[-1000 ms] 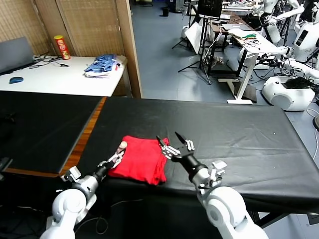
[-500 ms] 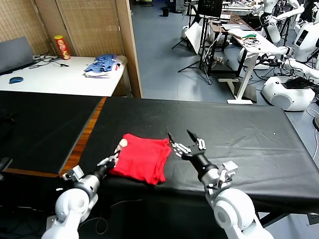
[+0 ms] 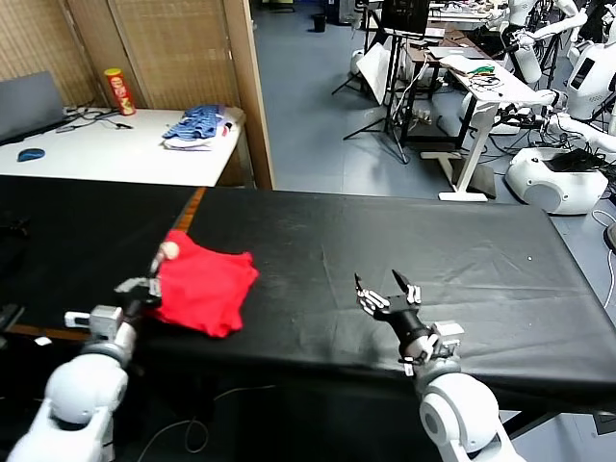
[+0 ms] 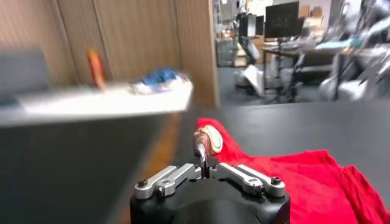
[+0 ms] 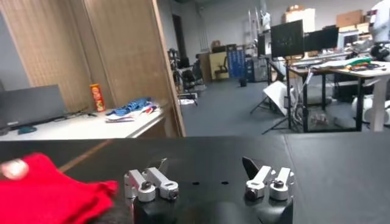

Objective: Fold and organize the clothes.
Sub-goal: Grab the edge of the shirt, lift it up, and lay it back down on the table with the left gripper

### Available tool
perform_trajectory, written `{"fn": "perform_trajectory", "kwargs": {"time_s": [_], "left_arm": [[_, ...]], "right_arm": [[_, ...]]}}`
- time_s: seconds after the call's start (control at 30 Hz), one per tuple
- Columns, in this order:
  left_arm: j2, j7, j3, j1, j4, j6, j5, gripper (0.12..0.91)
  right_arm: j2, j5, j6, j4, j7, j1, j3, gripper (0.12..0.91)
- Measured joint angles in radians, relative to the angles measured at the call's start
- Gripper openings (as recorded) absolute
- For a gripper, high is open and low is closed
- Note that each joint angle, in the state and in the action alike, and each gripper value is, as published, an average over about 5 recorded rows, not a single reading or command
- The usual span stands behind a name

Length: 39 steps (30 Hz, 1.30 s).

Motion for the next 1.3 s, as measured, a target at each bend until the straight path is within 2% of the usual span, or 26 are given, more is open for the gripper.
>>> {"fn": "perform_trajectory", "kwargs": {"time_s": [0.13, 0.23, 0.4, 0.5, 0.63, 0.73, 0.93, 1.0, 1.07, 1.17, 1.3], "left_arm": [[0.033, -0.019, -0.009, 0.012, -0.042, -0.001, 0.121, 0.145], [0.027, -0.030, 0.008, 0.018, -0.082, 0.004, 0.148, 0.145], [-0.029, -0.048, 0.079, 0.006, -0.106, 0.024, 0.078, 0.145], [-0.082, -0.062, 0.145, -0.009, -0.104, 0.040, 0.002, 0.145], [-0.166, -0.068, 0.239, -0.024, -0.083, 0.041, -0.048, 0.152], [-0.226, -0.069, 0.301, -0.021, -0.070, 0.044, -0.097, 0.237], [-0.318, -0.060, 0.381, -0.024, -0.082, 0.069, -0.201, 0.561], [-0.330, -0.058, 0.389, -0.031, -0.095, 0.068, -0.227, 0.675], [-0.330, -0.052, 0.386, -0.038, -0.107, 0.059, -0.231, 0.752], [-0.314, -0.043, 0.370, -0.046, -0.121, 0.031, -0.200, 0.792], [-0.271, -0.041, 0.333, -0.045, -0.138, 0.003, -0.173, 0.798]], "right_arm": [[0.003, -0.008, -0.001, -0.003, 0.000, -0.004, -0.006, 0.798], [0.002, -0.009, -0.002, -0.003, -0.001, -0.009, -0.006, 0.798], [-0.001, -0.009, -0.002, 0.005, -0.007, -0.023, 0.004, 0.798], [-0.003, -0.004, -0.005, 0.009, -0.008, -0.029, 0.014, 0.798], [-0.012, 0.030, -0.019, 0.014, -0.008, -0.032, 0.028, 0.798], [-0.026, 0.059, -0.030, 0.010, -0.011, -0.030, 0.039, 0.798], [-0.059, 0.122, -0.065, -0.014, -0.029, -0.014, 0.030, 0.798], [-0.069, 0.147, -0.080, -0.024, -0.030, -0.006, 0.020, 0.798], [-0.073, 0.177, -0.098, -0.035, -0.029, 0.006, 0.003, 0.798], [-0.069, 0.234, -0.133, -0.062, -0.030, 0.039, -0.039, 0.798], [-0.043, 0.315, -0.173, -0.120, -0.029, 0.122, -0.129, 0.798]]}}
